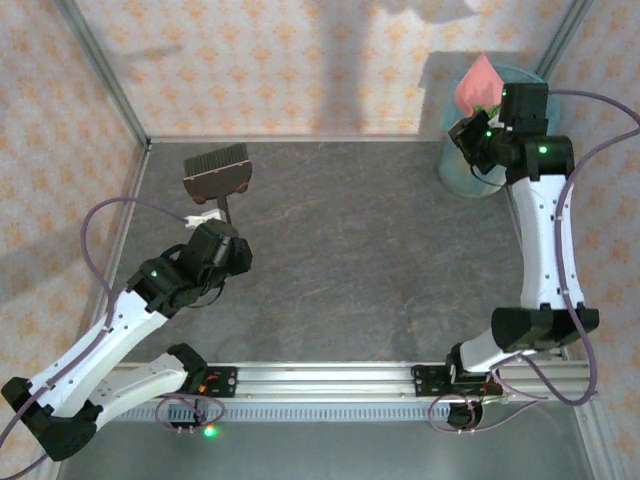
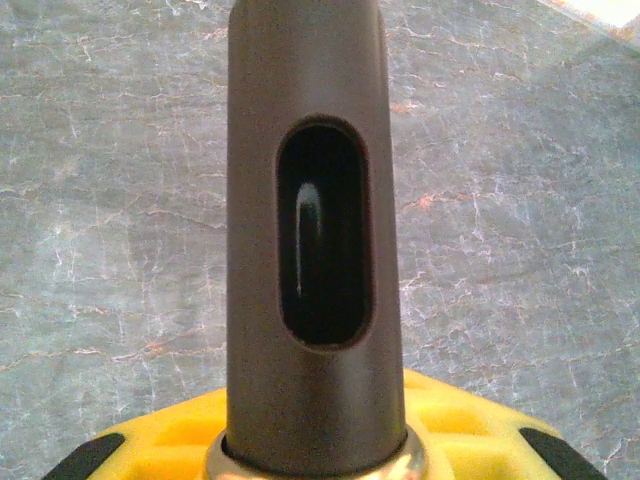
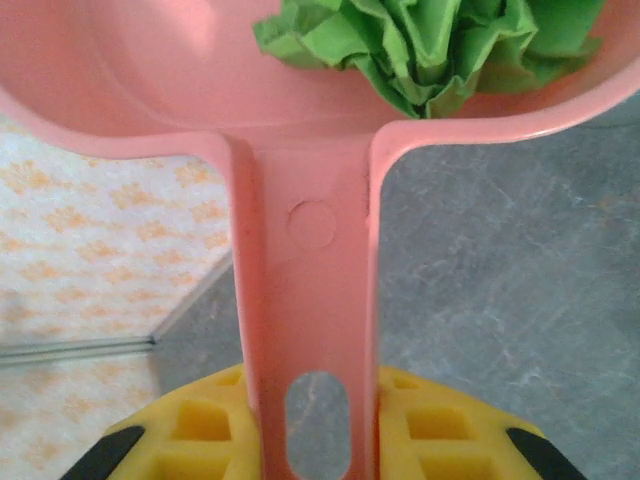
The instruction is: Sweep away the paper scraps from the table
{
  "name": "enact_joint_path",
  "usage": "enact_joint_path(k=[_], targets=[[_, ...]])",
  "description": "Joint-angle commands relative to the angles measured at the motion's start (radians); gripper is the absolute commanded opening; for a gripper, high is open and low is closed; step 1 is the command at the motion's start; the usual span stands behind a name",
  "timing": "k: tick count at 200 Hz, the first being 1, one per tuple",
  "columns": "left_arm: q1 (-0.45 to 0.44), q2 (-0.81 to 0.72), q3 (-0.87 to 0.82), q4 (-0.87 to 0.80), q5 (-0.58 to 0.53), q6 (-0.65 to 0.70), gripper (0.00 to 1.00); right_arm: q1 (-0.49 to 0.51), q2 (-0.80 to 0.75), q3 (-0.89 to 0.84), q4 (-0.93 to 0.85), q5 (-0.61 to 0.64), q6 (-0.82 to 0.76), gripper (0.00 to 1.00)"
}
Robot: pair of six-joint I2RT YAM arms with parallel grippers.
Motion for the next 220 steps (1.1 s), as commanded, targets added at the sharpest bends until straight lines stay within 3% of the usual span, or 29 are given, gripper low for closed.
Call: enact_joint_path(k=[1,85,120,165,220], targets=[[0.004,-0.022,-0.002,0.053,-0.04,0.039,0.0,-0.021,0.037,0.093,0.034,-0.078,0.064,0.0],[0.004,0.004,-0.001,0.079,-0.03,0.061,0.0,-0.144,0.293,0.353,0.082,-0.286,0.315,0.0],[0.004,0.016,-0.001,0.089,-0.023,0.063,0.0,-0.148,0.468,0.623,-0.024,-0.334,0.389,0.0],[0.004,0.027,0.001,0.099,-0.022,0.071,0.0,-0.161,0.775,1.188,-0.172,-0.382,0.557,0.0],[0.004,0.037,0.0,0.114,-0.018,0.082,0.0,-0.168,0.791,1.197,-0.176,-0.381,0.593,0.0]])
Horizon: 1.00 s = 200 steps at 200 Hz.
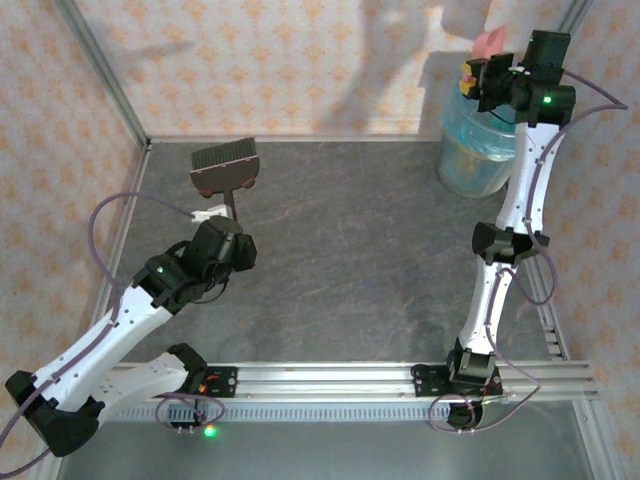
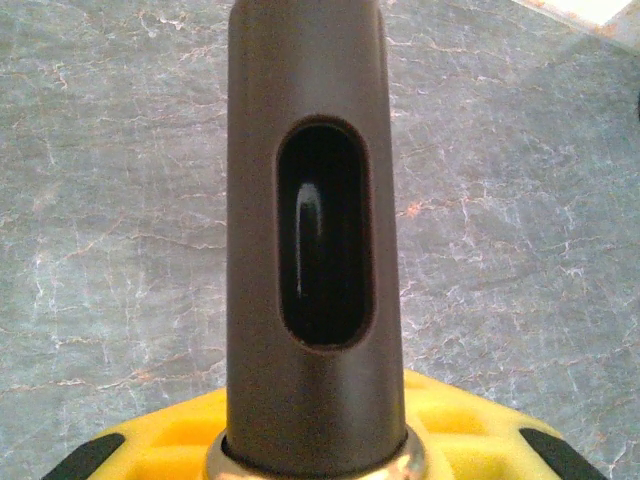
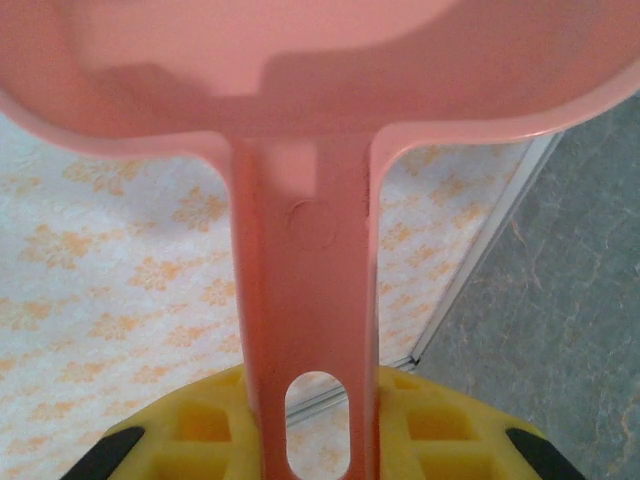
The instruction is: Sweep away the paper scraps from the table
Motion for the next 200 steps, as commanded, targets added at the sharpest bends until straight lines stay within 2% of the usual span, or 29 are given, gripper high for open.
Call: enact_joint_path(k=[1,81,161,200], targets=[[0.004,0.004,0.0,0.054,-0.018,0.032,0.0,-0.009,0.007,0.078,-0.021,-0.025,0.037,0.0],[0.004,0.012,0.002,0.059,-0.009,0.036,0.0,-0.018,-0.02,0.078,-0.036,-0.001,0.011,0.0],[0.004,-0.004,0.008,0.058,-0.004,0.024,0.0,-0.017,-0.213,0.078,-0.245,0.179,-0.316,0.0],[0.004,-0.024,0.002,0.059,-0.008,0.018,0.0,-0.003,-0.303,0.077,-0.379,0.219,-0.488,0.0]])
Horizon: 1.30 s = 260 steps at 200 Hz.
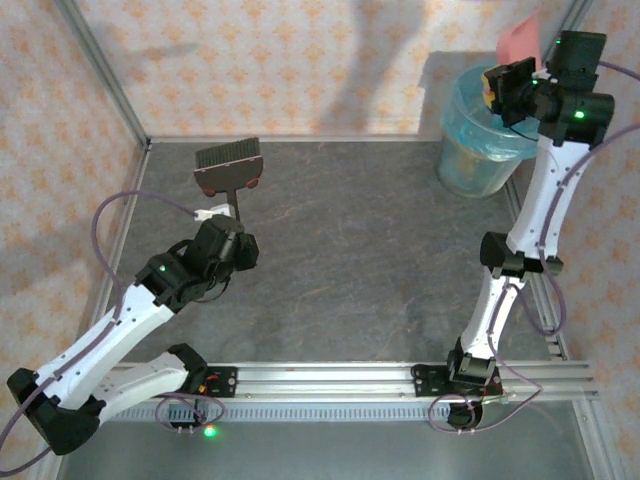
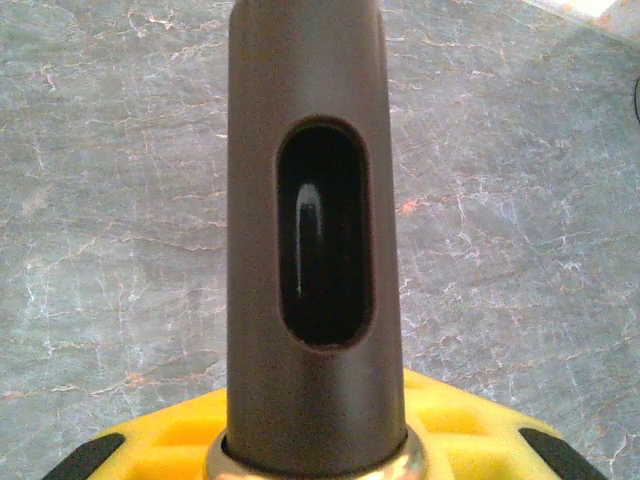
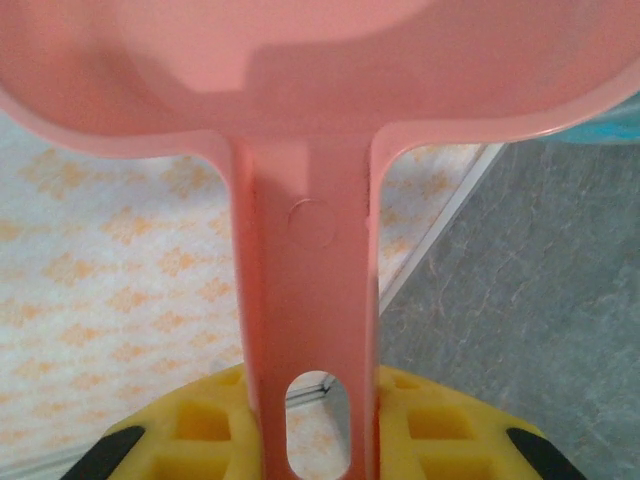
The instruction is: Sweep away the paper scraps from the table
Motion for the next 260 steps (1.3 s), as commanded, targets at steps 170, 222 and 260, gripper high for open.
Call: enact_joint_path(k=[170,222,260], targets=[[0.004,-0.073,0.004,0.004,-0.052,-0.004,0.0,0.589,-0.726,-1.041,-0.032,0.561,-0.503,0.0],[0.004,0.002,0.013,0.032,0.013,-0.017,0.0,0.591,-0.961,-1.68,0.362,0.486,-0.541,0.0],[0.004,0.054,0.01,0.019,0.046,0.007,0.0,0.61,-0.918,-1.906,0.593,0.48,-0.633,0.0]])
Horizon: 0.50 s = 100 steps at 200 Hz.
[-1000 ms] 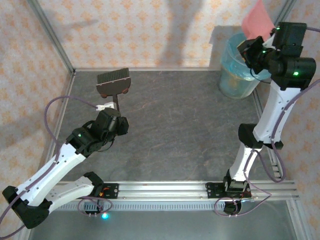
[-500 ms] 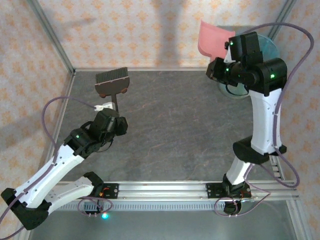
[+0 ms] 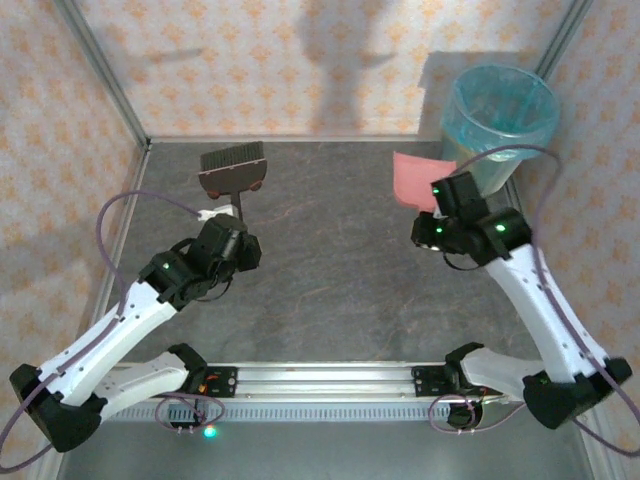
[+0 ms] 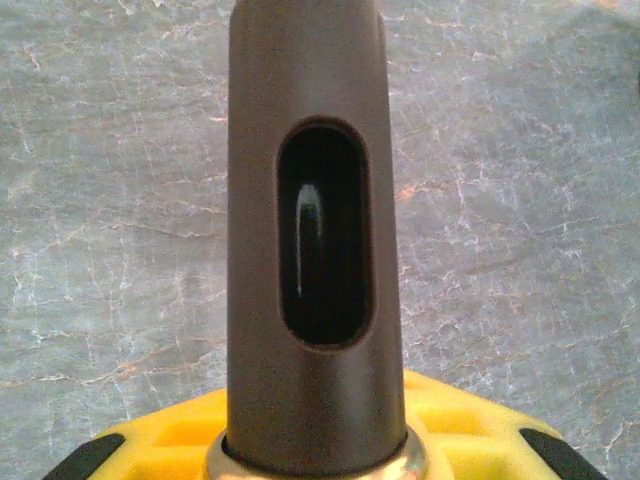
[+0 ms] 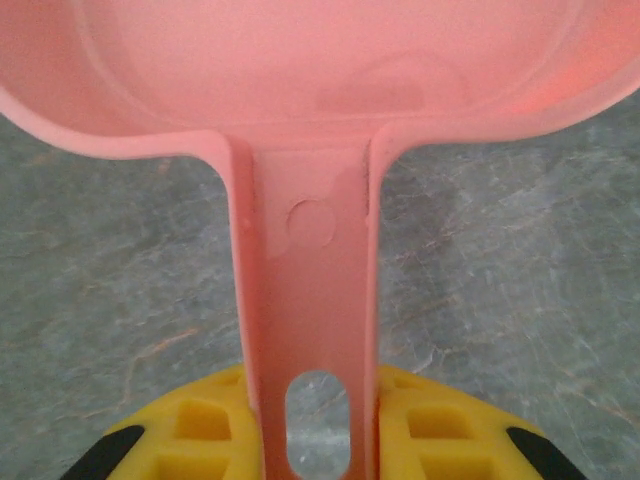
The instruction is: Sweep away the paper scraps from the table
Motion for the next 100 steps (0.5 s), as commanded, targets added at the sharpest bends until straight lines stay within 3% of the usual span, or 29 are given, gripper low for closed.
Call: enact_joint_path(k=[1,65,100], targets=[[0.004,0.023,0.007,0.024,0.014,0.017,0.0,0.02,0.031,-0.098,0.231,0.001,-0.081,0.0],[0.0,0.208,-0.029,0.035,0.122,0.072,0.0,0.13,0.266,-0.176,0.445,0.062,-0.221,0.0],[-0.01,0.308,-0.037,0.049,0.115,0.076,0.0,0.168,0.443,-0.112,0.466,0.098,-0.176,0.01]])
